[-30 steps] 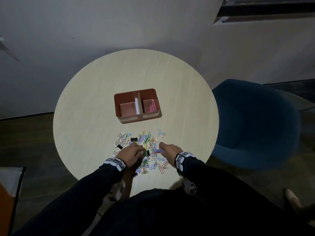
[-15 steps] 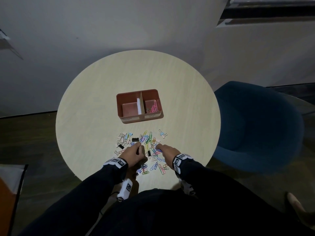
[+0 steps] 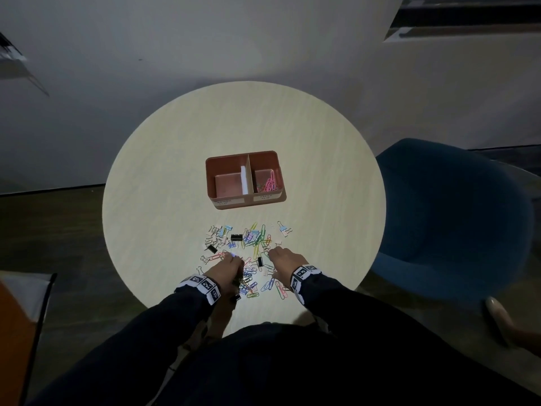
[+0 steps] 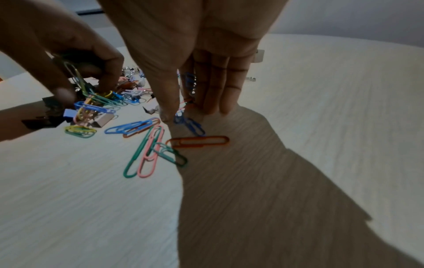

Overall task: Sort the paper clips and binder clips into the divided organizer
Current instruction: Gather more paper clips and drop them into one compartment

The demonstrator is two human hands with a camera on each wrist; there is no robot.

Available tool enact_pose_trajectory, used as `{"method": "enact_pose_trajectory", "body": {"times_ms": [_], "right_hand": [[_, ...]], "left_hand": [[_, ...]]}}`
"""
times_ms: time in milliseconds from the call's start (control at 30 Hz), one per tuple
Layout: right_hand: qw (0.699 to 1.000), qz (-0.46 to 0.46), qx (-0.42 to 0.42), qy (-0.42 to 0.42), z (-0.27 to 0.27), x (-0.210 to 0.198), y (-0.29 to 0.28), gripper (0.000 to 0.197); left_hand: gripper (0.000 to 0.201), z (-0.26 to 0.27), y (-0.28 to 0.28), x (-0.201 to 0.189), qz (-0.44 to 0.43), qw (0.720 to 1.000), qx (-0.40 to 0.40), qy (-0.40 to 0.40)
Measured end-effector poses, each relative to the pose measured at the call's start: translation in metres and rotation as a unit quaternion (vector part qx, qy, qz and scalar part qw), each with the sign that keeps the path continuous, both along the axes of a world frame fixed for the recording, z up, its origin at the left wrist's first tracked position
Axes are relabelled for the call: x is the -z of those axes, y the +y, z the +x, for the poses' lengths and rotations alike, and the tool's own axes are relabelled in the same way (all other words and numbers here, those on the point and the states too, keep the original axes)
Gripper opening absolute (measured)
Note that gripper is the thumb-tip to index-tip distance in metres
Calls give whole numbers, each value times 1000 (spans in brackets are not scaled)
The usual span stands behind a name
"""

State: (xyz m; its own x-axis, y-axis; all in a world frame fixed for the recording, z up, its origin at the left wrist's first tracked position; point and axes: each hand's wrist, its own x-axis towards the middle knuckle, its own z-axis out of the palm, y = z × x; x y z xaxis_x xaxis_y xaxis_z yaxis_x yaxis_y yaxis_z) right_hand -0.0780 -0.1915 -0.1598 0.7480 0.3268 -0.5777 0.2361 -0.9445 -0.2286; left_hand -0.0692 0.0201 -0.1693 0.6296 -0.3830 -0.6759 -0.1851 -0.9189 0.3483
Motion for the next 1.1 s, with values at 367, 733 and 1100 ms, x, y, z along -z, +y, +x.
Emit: {"method": "enact_pose_trajectory", "body": {"times_ms": [367,733,1100], "right_hand": [[1000,-16,-7,-9,0,-4,-9,42],[993,87,79,-20,10,-11,-18,31],[931,246,197,-182,69,-65,-15,19]], "left_hand": [[35,7,-3,-13,-29,997,17,-69],[22,13,0,-29,-133,986,-25,-95],[27,76,-33,-84,-208,947,-142,-199]]}}
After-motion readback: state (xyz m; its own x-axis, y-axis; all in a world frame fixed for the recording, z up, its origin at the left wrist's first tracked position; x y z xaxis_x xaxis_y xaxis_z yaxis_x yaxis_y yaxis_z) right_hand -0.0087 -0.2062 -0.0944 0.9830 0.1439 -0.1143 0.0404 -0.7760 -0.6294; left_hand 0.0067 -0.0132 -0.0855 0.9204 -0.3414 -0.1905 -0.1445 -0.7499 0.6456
